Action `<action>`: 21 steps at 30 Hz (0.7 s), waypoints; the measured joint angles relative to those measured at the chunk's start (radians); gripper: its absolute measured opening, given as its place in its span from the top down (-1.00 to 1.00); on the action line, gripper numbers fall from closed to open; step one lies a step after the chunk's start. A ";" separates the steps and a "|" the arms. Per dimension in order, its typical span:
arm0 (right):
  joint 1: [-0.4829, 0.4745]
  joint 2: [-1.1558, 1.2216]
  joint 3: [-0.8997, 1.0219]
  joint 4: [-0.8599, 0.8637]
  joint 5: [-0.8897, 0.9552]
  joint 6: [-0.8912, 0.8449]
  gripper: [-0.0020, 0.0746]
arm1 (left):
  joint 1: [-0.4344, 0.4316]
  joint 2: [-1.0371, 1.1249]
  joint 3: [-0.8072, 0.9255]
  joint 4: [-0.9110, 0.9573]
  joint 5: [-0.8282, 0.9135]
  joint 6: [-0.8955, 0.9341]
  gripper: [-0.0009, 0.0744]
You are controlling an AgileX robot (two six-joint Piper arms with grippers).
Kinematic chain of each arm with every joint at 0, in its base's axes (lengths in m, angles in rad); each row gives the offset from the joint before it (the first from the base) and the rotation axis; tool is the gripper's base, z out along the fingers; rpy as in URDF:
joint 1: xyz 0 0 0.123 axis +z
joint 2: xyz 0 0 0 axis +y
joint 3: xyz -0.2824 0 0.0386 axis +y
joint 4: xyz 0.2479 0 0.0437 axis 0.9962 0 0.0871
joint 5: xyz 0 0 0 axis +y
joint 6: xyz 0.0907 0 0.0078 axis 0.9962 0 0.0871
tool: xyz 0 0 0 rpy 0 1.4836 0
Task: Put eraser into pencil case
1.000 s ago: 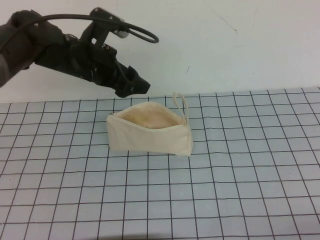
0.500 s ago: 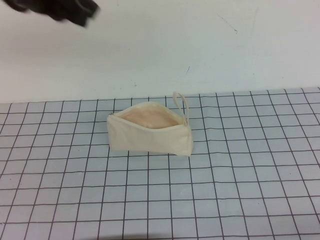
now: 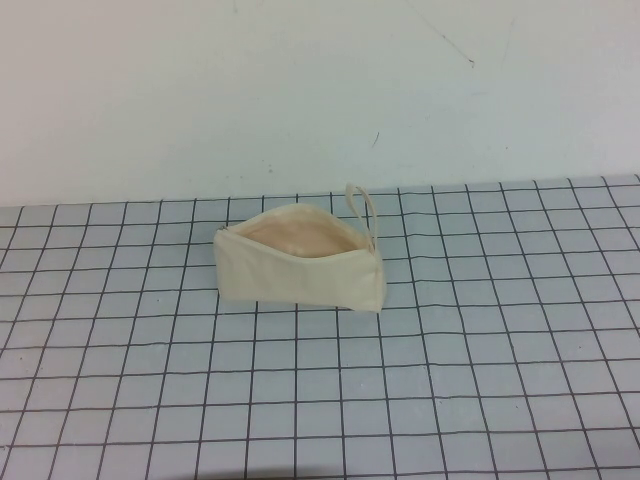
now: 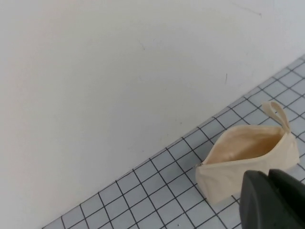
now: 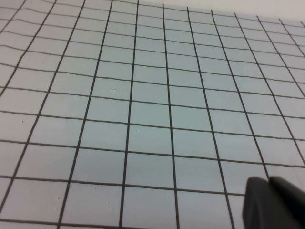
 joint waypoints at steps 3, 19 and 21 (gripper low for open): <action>0.000 0.000 0.000 0.000 0.000 0.000 0.95 | 0.000 -0.178 0.227 -0.012 -0.136 -0.031 0.98; 0.000 0.000 0.000 0.000 0.000 0.000 0.95 | 0.000 -0.691 0.943 -0.049 -0.422 -0.076 0.98; 0.000 0.000 0.000 0.000 0.000 0.000 0.95 | 0.000 -0.691 0.987 -0.049 -0.409 -0.077 0.98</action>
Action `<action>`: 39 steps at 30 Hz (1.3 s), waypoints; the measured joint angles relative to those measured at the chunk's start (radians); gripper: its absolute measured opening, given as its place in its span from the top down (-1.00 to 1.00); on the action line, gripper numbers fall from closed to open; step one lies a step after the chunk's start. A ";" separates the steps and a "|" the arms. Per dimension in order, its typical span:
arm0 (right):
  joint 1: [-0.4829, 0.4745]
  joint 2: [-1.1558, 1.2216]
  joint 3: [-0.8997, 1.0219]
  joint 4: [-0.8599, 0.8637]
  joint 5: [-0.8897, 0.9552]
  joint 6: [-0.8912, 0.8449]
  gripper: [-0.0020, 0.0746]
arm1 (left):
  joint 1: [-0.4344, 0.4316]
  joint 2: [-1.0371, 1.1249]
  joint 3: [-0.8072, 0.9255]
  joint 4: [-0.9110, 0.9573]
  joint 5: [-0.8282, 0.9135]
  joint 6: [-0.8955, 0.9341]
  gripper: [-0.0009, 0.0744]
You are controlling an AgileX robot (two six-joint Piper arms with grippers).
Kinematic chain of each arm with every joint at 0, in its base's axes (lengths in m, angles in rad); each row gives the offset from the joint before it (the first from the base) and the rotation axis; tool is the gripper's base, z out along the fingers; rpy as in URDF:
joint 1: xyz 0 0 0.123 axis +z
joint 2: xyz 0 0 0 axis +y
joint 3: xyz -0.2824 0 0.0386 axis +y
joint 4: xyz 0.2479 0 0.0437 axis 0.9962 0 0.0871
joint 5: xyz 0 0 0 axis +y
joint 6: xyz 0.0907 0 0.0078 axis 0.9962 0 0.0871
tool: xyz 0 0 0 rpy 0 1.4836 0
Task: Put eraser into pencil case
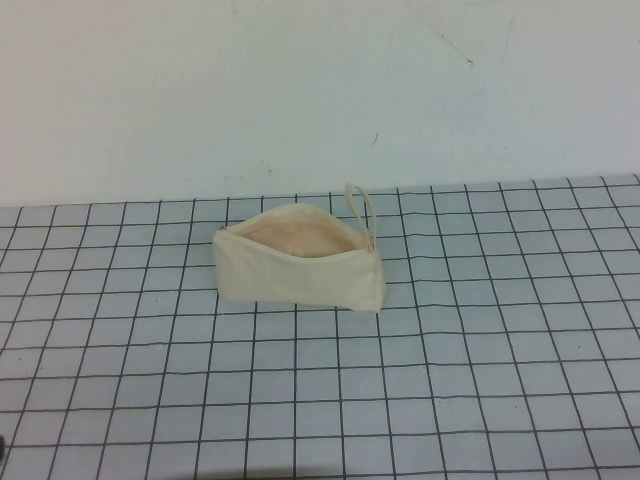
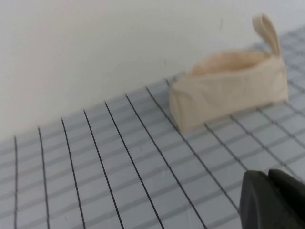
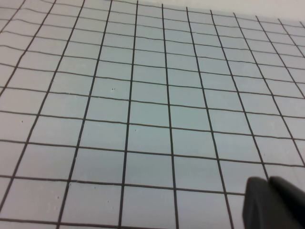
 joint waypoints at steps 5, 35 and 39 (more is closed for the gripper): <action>0.000 0.000 0.000 0.000 0.000 0.000 0.95 | 0.000 0.000 0.114 -0.005 0.011 0.000 0.98; 0.000 0.000 0.000 0.000 0.000 0.000 0.95 | 0.228 -0.191 0.398 -0.034 -0.156 -0.164 0.98; 0.000 0.000 0.000 0.000 0.000 0.000 0.95 | 0.228 -0.191 0.398 -0.017 -0.155 -0.221 0.98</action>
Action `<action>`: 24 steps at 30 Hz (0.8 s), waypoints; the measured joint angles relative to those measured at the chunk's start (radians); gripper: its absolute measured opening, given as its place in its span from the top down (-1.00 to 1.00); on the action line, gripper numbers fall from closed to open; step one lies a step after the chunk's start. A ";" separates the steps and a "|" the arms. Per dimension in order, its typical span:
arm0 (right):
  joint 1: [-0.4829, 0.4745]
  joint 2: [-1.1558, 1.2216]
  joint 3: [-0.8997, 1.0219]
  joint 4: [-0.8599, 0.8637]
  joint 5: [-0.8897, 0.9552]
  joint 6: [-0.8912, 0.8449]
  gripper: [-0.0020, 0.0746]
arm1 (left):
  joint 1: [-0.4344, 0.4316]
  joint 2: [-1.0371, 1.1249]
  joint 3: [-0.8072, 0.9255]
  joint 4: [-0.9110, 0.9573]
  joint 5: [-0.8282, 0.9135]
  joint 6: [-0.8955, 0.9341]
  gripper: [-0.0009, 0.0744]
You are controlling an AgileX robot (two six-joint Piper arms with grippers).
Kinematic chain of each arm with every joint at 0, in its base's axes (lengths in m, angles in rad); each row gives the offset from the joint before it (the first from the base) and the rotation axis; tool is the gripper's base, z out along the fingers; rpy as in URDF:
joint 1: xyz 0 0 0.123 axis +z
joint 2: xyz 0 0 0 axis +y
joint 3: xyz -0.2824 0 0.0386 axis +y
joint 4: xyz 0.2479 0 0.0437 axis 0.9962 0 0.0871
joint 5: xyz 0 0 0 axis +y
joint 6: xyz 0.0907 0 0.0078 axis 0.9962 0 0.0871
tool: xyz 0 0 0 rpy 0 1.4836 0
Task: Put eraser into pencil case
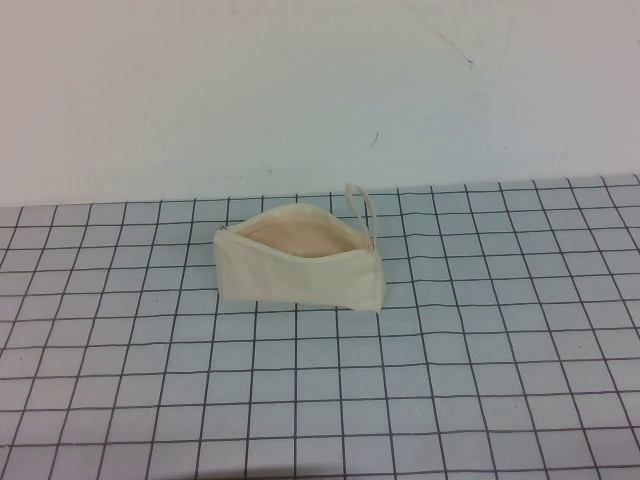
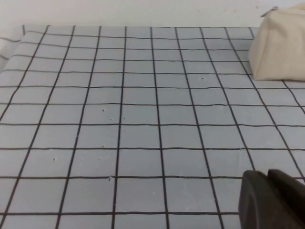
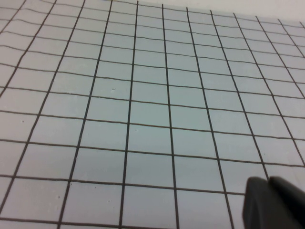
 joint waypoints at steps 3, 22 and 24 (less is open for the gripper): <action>0.000 0.000 0.000 0.000 0.000 0.000 0.95 | 0.000 0.000 0.000 0.086 0.000 -0.105 0.98; 0.000 0.000 0.000 0.000 0.000 0.000 0.95 | 0.000 0.000 -0.001 0.284 0.000 -0.216 0.98; 0.000 0.000 0.000 0.000 0.000 0.000 0.95 | 0.000 0.000 -0.001 0.285 0.000 -0.216 0.98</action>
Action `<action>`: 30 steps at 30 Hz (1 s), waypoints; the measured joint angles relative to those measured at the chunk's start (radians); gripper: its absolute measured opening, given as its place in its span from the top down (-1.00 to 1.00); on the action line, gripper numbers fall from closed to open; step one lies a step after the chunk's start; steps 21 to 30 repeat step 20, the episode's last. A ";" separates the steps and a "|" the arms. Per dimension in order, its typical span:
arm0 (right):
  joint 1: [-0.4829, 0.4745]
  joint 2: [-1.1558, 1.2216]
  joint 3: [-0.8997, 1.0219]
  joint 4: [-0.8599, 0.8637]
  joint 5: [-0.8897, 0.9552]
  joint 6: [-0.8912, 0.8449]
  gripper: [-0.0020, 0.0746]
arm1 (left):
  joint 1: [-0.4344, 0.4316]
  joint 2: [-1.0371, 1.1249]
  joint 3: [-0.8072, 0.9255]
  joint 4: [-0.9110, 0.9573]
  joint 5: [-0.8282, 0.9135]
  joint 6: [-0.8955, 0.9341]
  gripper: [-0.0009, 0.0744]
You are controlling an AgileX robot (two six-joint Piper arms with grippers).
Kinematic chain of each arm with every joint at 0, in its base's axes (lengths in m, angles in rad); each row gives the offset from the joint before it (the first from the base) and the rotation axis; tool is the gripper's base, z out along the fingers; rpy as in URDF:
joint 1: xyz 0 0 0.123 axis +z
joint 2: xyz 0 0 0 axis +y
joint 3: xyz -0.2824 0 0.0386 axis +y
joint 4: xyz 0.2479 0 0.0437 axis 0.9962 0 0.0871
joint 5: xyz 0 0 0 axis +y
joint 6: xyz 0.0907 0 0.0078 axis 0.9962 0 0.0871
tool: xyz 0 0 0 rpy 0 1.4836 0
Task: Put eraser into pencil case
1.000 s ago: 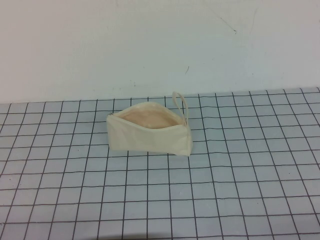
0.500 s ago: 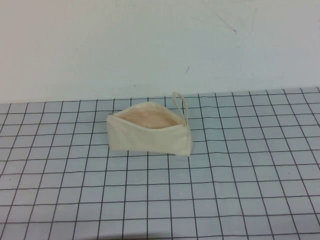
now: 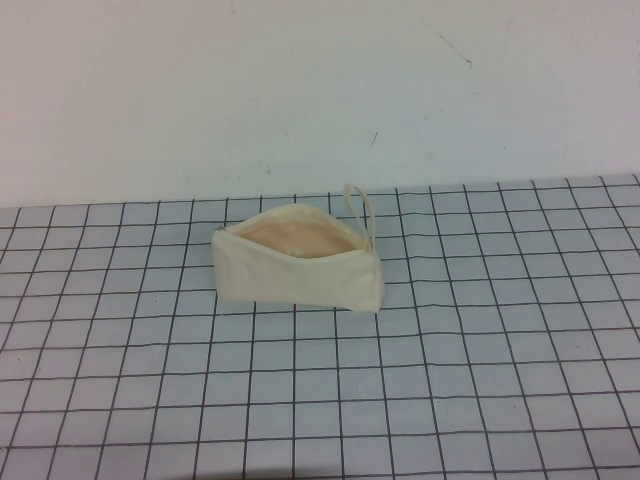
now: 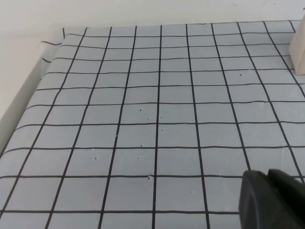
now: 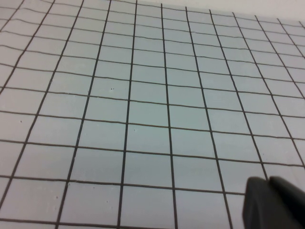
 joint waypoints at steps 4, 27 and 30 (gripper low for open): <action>0.000 0.000 0.000 0.000 0.000 0.000 0.95 | -0.023 0.000 0.000 0.002 0.000 -0.002 0.98; 0.000 0.000 0.000 0.000 0.000 0.000 0.95 | -0.039 0.000 0.000 0.002 0.000 -0.004 0.98; 0.000 0.000 0.000 0.000 0.000 0.000 0.95 | -0.039 0.000 0.000 0.002 0.000 -0.004 0.98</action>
